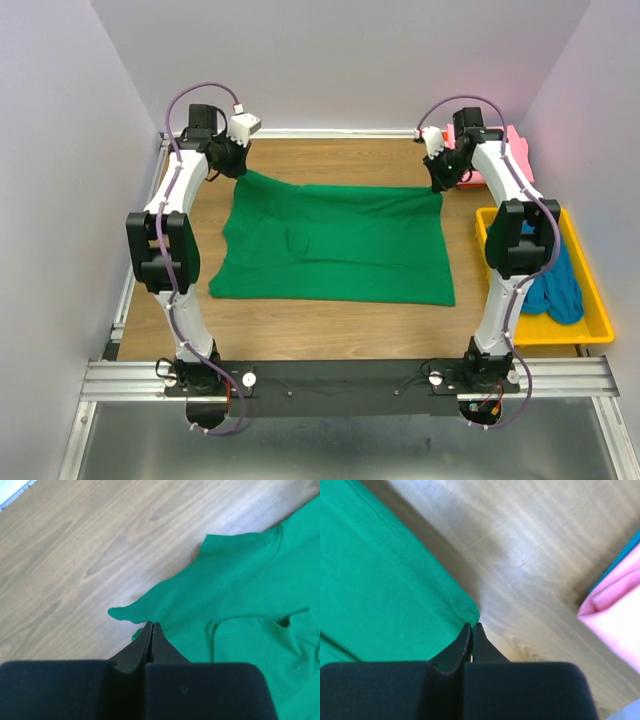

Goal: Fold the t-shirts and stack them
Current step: Fold the other side of the tshirt into a rectangle

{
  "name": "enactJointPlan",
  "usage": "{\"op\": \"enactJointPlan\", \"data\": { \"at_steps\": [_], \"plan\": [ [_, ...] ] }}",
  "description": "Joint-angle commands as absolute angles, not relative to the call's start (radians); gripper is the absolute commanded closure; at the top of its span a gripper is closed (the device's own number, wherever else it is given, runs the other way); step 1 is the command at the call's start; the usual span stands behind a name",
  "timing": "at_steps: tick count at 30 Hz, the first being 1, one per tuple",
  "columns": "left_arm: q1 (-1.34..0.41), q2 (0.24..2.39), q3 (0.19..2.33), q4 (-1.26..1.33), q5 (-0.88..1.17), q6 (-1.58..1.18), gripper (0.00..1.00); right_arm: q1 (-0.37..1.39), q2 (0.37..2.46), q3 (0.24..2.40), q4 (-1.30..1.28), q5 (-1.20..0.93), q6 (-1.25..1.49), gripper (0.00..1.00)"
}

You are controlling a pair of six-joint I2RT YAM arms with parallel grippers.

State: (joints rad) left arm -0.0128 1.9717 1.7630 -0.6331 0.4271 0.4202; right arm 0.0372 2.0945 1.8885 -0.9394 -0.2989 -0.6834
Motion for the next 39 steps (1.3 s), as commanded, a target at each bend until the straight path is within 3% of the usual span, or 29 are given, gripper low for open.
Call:
{"op": "enactJointPlan", "data": {
  "at_steps": [1,21,31,39],
  "plan": [
    [-0.008,1.872,1.646,-0.617,0.476,0.475,1.0,0.028,2.023,1.826,-0.957,-0.304,-0.707,0.99],
    [-0.008,1.597,1.142,-0.571,0.453,0.572,1.0,0.029,1.924,1.54,-0.95,-0.347,-0.75,1.0],
    [-0.008,1.657,1.1,-0.528,0.425,0.54,1.0,0.029,1.956,1.537,-0.936,-0.33,-0.752,1.0],
    [-0.008,1.64,1.198,-0.598,0.43,0.546,1.0,0.028,1.939,1.571,-0.939,-0.31,-0.741,1.0]
  ]
}}
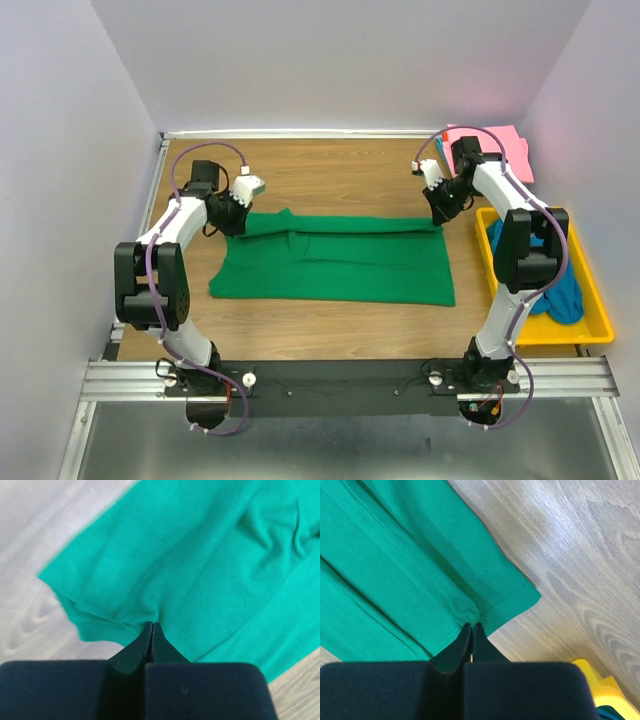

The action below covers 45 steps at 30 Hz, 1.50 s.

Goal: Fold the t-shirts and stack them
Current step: Fold the other side of the tshirt into a rectangle

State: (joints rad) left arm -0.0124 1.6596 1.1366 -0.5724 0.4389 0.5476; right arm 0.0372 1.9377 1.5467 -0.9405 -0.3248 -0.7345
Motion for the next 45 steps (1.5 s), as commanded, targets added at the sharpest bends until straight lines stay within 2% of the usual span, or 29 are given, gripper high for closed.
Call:
{"op": "enactJointPlan", "data": {
  "at_steps": [1,6,14,29,40,45],
  "plan": [
    [-0.008,1.629,1.219,-0.607,0.43,0.551,1.0,0.029,1.936,1.583,-0.939,-0.31,-0.739,1.0],
    [-0.008,1.6,1.244,-0.659,0.422,0.564,1.0,0.029,1.892,1.572,-0.943,-0.308,-0.742,1.0],
    [-0.008,1.591,1.135,-0.647,0.388,0.595,1.0,0.029,1.908,1.486,-0.933,-0.293,-0.776,1.0],
    [-0.008,1.723,1.045,-0.532,0.36,0.574,1.0,0.028,1.967,1.404,-0.868,-0.282,-0.769,0.99],
    [-0.008,1.717,1.045,-0.534,0.357,0.574,1.0,0.029,1.956,1.39,-0.867,-0.272,-0.776,0.99],
    [-0.008,1.674,1.127,-0.607,0.359,0.58,1.0,0.028,1.921,1.439,-0.871,-0.249,-0.767,0.99]
  ]
}}
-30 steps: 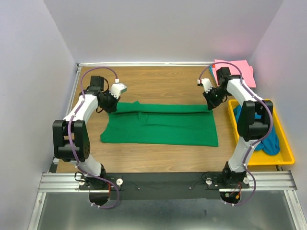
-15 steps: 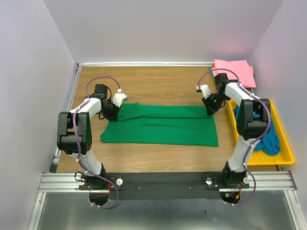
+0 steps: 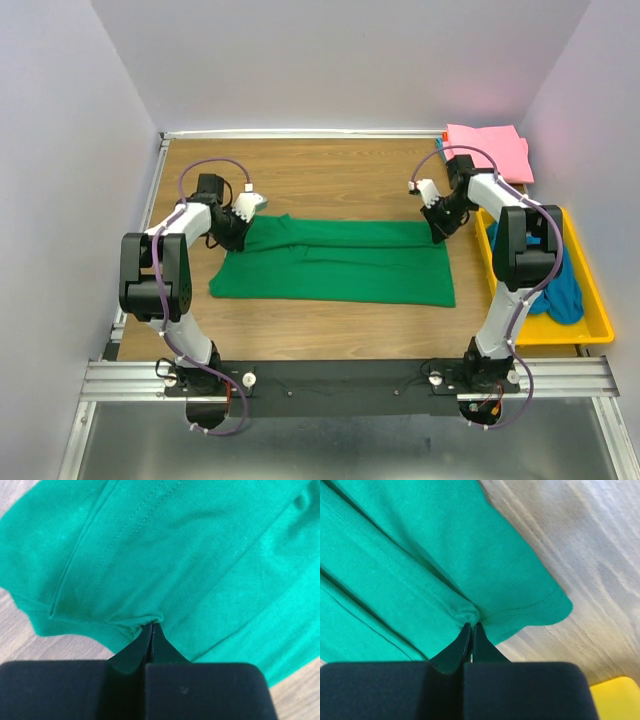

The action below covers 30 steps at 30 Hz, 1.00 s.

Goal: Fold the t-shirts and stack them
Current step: Fold the other side of the tshirt into a rectangle

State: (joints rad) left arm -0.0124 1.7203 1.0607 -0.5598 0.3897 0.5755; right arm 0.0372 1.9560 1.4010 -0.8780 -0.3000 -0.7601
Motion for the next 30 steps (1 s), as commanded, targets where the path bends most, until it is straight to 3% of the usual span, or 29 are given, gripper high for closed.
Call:
{"op": "enactJointPlan", "data": {
  "at_steps": [1,7,27,29,30],
  "plan": [
    [-0.008,1.661,1.146,-0.626,0.364,0.584,1.0,0.023,1.913,1.448,-0.871,-0.244,-0.764,0.99],
    [0.015,1.62,1.223,-0.715,0.351,0.62,1.0,0.014,1.868,1.467,-0.905,-0.256,-0.782,1.0],
    [0.012,1.684,1.068,-0.632,0.339,0.652,1.0,0.012,1.914,1.364,-0.9,-0.233,-0.831,0.99],
    [0.011,1.684,1.072,-0.641,0.341,0.655,0.99,0.014,1.916,1.365,-0.902,-0.224,-0.831,0.93],
    [0.012,1.684,1.081,-0.664,0.342,0.661,0.86,0.014,1.914,1.367,-0.907,-0.218,-0.828,0.76]
  ]
}}
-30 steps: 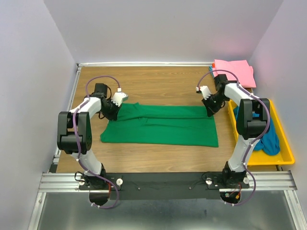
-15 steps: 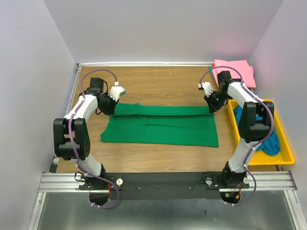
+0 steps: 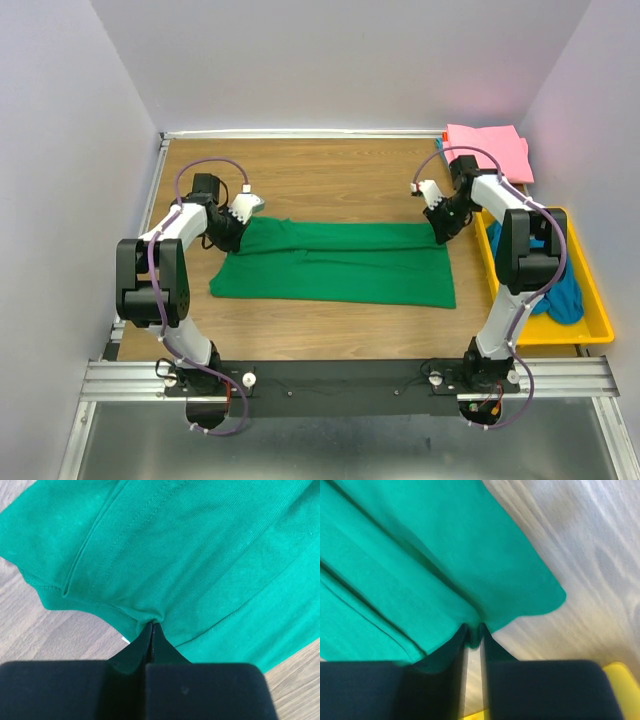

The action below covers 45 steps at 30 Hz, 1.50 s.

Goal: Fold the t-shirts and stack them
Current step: Fold the other side of the tshirt into a rectangle

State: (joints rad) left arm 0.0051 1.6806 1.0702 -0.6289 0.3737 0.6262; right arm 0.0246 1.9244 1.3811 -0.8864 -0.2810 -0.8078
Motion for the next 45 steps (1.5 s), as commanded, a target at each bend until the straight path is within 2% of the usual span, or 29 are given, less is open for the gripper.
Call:
{"op": "enactJointPlan", "data": {
  "at_steps": [1,3,4,7,13,19,25,33,45],
  "plan": [
    [0.017,1.683,1.092,-0.681,0.348,0.666,0.78,0.014,1.91,1.385,-0.914,-0.218,-0.824,0.65],
    [0.037,1.671,1.135,-0.715,0.392,0.687,0.61,0.014,1.896,1.416,-0.949,-0.239,-0.818,0.52],
    [0.066,1.652,1.153,-0.747,0.408,0.704,0.58,0.014,1.879,1.458,-0.984,-0.289,-0.799,0.46],
    [0.121,1.647,1.238,-0.796,0.463,0.716,0.55,0.018,1.875,1.551,-1.037,-0.383,-0.737,0.41],
    [0.152,1.704,1.313,-0.785,0.557,0.686,0.55,0.113,1.948,1.736,-1.04,-0.532,-0.55,0.47],
    [0.153,1.784,1.324,-0.712,0.678,0.578,0.55,0.271,2.095,1.894,-0.852,-0.614,-0.274,0.48],
    [0.153,1.833,1.292,-0.595,0.696,0.486,0.55,0.419,2.241,2.032,-0.668,-0.623,-0.054,0.48],
    [0.155,1.867,1.287,-0.575,0.684,0.483,0.59,0.58,2.456,2.25,-0.6,-0.588,0.046,0.47],
    [0.155,1.87,1.253,-0.583,0.664,0.502,0.65,0.675,2.553,2.292,-0.538,-0.572,0.084,0.45]
  ]
}}
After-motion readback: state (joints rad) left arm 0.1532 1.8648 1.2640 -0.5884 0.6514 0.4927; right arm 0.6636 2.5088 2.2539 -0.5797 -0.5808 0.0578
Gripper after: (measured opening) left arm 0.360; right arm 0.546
